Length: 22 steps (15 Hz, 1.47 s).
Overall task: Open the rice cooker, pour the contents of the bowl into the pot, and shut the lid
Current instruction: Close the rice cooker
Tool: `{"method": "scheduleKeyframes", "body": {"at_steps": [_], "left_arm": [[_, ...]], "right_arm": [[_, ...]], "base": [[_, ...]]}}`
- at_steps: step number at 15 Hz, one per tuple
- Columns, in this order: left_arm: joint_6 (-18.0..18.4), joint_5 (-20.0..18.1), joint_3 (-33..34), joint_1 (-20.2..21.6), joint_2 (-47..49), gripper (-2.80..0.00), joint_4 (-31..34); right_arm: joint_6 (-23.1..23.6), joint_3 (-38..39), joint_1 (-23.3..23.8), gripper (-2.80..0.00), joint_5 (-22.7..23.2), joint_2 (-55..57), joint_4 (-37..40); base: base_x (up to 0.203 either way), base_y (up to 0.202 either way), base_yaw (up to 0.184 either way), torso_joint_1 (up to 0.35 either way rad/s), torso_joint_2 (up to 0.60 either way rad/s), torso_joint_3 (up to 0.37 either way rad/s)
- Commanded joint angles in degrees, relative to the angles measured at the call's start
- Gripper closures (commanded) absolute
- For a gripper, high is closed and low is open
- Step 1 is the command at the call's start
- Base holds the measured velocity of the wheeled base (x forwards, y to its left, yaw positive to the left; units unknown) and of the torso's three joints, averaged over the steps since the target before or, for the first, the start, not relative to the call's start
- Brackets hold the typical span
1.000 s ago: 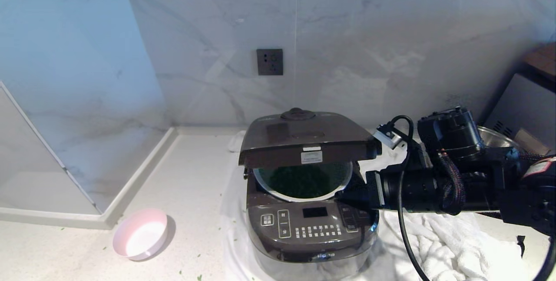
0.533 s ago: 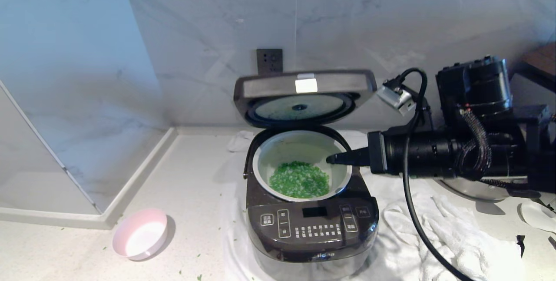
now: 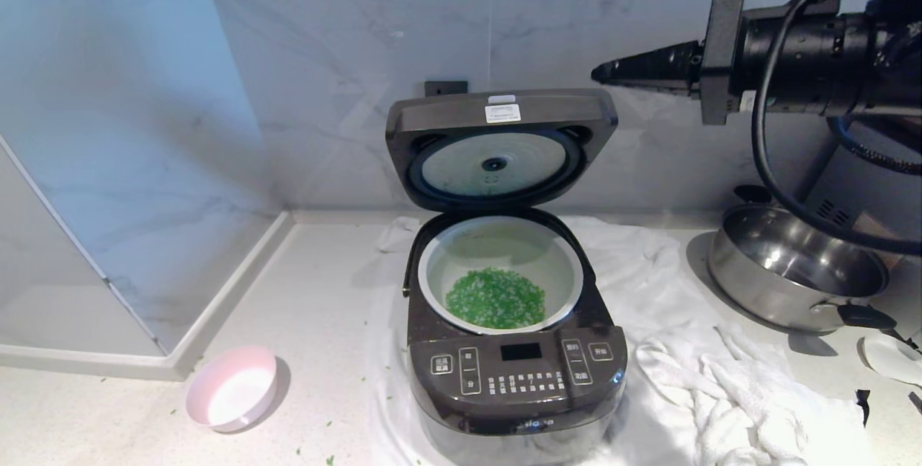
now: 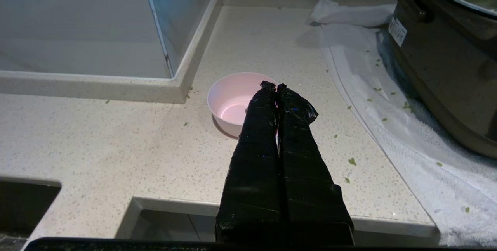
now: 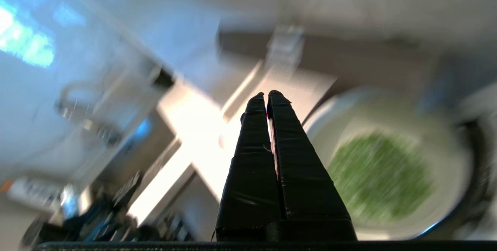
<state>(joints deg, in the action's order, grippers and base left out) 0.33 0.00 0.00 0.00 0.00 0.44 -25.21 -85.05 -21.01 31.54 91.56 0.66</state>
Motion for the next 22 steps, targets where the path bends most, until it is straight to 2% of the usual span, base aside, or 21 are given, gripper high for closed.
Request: {"method": "scheduleKeyframes", "body": {"at_steps": [1,4,6,8,10,12,15,22], "left_arm": [[0.0,0.0,0.1,0.0,0.0,0.00,0.0],[0.0,0.0,0.1,0.0,0.0,0.00,0.0],[0.0,0.0,0.1,0.0,0.0,0.00,0.0],[0.0,0.0,0.1,0.0,0.0,0.00,0.0],[0.0,0.0,0.1,0.0,0.0,0.00,0.0],[0.0,-0.1,0.1,0.0,0.0,0.00,0.0],[0.0,-0.1,0.1,0.0,0.0,0.00,0.0],[0.0,0.0,0.1,0.0,0.0,0.00,0.0]], "right_arm": [[-0.1,-3.4,4.5,0.00,1.8,4.3,-1.2],[-0.1,-11.1,8.6,0.00,4.2,12.0,-2.5],[-0.2,-15.5,9.4,0.00,6.4,15.4,-1.7],[0.0,-20.2,9.5,0.00,9.3,18.0,2.7],[0.0,-21.2,9.1,0.00,11.9,18.9,8.2],[0.4,-18.1,7.9,0.00,12.7,16.5,11.5],[1.6,-10.2,7.1,0.00,13.3,13.4,12.4],[6.9,14.2,4.9,0.00,15.0,3.0,11.5]], "base": [[0.000,0.000,0.000,0.000,0.00,0.000],[0.000,0.000,0.000,0.000,0.00,0.000],[0.000,0.000,0.000,0.000,0.00,0.000],[0.000,0.000,0.000,0.000,0.00,0.000],[0.000,0.000,0.000,0.000,0.00,0.000],[0.000,0.000,0.000,0.000,0.00,0.000],[0.000,0.000,0.000,0.000,0.00,0.000],[0.000,0.000,0.000,0.000,0.00,0.000]]}}
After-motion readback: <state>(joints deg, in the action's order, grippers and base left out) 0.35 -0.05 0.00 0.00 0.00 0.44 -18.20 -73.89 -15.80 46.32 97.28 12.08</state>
